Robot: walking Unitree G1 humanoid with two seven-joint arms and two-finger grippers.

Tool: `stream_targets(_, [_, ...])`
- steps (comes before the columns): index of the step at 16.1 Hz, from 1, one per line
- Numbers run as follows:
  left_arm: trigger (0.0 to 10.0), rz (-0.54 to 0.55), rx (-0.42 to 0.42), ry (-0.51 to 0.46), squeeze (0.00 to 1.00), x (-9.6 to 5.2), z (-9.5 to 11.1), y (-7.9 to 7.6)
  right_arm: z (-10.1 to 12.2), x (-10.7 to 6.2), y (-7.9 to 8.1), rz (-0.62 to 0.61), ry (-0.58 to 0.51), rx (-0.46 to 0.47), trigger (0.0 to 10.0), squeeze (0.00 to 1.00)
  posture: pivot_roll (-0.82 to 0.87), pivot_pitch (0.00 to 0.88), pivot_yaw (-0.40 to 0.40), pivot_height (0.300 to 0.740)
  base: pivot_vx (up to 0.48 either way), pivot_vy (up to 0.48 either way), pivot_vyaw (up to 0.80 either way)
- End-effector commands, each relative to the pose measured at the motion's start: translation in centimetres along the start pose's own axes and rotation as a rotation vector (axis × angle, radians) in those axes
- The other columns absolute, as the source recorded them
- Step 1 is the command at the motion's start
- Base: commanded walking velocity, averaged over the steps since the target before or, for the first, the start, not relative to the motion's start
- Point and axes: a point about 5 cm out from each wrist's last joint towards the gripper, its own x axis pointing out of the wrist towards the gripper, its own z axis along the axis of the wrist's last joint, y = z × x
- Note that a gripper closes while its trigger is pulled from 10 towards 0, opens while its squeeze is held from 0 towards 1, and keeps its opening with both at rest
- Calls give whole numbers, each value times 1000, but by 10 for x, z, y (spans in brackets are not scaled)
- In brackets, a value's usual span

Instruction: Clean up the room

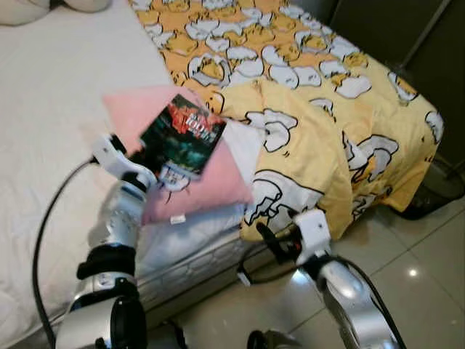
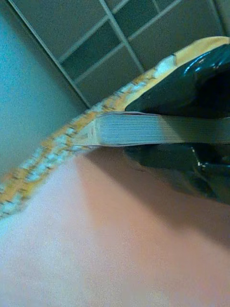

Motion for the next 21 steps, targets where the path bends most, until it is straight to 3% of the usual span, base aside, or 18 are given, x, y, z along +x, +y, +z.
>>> stream_targets(1, [0,-50,25,-81,0,9,23,-14,3,4,-5,-12,-17,-5,10000,0,-60,0,-83,740,0,0,0])
stream_targets(4, [0,-27,52,-133,0,10,40,-15,7,18,-1,26,-30,-18,10000,0,-29,0,-92,740,0,0,0])
stream_targets(5, [0,12,53,-141,0,8,41,-9,7,20,-1,27,-31,-18,10000,0,-24,0,-94,740,0,0,0])
stream_targets(6, [0,137,40,-210,0,2,55,12,8,23,-1,28,-36,-19,10000,0,-15,0,-96,740,0,0,0])
stream_targets(7, [0,166,50,-222,0,0,60,18,8,23,-1,32,-37,-19,10000,0,-14,0,-95,740,0,0,0])
stream_targets(12, [0,202,287,-133,0,-11,82,50,10,24,1,48,-60,-4,10000,0,-25,0,-84,740,0,0,0])
stream_targets(14, [0,250,355,-145,0,-13,80,53,17,26,-1,37,-96,-7,10000,0,-31,0,-77,740,0,0,0])
stream_targets(21, [0,311,365,-171,0,-10,73,51,20,30,1,55,-113,-23,10000,0,-13,0,-81,740,0,480,0])
